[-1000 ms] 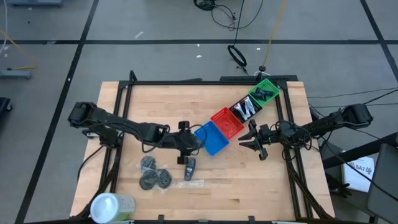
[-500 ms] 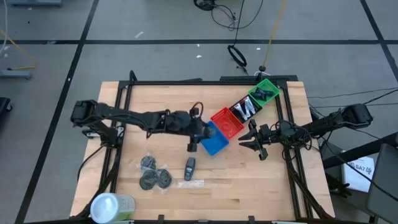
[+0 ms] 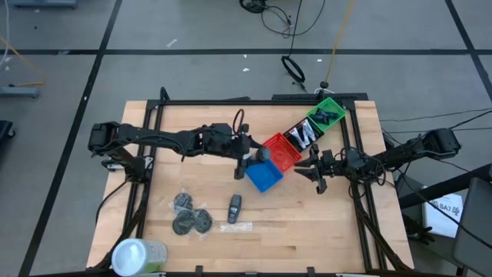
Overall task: Pick & Place Travel size toiletries
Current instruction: Put the left deodorant into the red bin, then put the deodorant into the red bin
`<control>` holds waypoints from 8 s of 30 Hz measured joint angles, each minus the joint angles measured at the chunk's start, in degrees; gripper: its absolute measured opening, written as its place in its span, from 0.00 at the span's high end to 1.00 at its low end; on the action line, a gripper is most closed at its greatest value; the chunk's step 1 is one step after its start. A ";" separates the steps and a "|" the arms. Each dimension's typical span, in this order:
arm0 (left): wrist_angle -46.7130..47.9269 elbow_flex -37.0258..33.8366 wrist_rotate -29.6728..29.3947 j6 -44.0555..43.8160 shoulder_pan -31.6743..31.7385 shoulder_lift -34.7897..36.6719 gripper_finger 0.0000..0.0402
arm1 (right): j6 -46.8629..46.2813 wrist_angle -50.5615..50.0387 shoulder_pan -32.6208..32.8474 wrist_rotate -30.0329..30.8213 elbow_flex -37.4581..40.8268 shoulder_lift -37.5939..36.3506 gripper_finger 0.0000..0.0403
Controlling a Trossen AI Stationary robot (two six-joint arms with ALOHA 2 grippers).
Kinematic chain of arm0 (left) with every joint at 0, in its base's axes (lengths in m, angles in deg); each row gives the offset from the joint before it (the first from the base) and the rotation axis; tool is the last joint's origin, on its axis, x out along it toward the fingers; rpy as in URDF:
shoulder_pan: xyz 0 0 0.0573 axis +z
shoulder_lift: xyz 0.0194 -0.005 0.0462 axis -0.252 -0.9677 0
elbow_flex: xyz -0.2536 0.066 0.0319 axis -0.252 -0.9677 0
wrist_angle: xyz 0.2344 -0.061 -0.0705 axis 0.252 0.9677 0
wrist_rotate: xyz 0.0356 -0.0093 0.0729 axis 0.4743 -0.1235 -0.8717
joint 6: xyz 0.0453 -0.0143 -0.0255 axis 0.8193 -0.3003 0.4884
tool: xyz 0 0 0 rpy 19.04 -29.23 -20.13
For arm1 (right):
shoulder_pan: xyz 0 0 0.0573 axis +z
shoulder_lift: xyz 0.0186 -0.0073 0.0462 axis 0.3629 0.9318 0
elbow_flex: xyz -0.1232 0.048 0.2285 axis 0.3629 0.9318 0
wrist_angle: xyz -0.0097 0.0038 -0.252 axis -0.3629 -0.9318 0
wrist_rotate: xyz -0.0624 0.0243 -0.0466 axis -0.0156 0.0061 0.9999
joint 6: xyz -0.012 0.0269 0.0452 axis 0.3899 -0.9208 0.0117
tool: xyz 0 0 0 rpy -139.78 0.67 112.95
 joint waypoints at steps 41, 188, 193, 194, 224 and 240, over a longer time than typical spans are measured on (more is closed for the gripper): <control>4.88 0.00 -2.21 1.49 -1.77 0.00 0.50 | 23.92 -1.42 -1.34 4.17 -31.64 27.26 0.35; 72.98 23.78 -12.61 -40.54 -36.42 -24.47 0.33 | 2.83 -35.71 -2.96 6.62 -31.40 17.10 0.31; 72.49 23.78 -12.33 -41.58 -37.61 -27.90 0.33 | 2.77 -35.71 -2.96 6.62 -31.40 17.10 0.31; 72.49 23.78 -12.40 -41.90 -37.76 -28.67 0.33 | 2.68 -35.72 -2.96 6.62 -31.40 17.10 0.31; 69.47 23.67 -31.59 -27.65 -33.26 -21.40 0.51 | 6.87 -36.28 -1.02 -1.01 -31.38 17.10 0.31; 23.66 2.48 -9.18 0.04 -18.07 -3.36 0.51 | 16.37 -29.18 4.70 -0.81 -31.40 17.12 0.31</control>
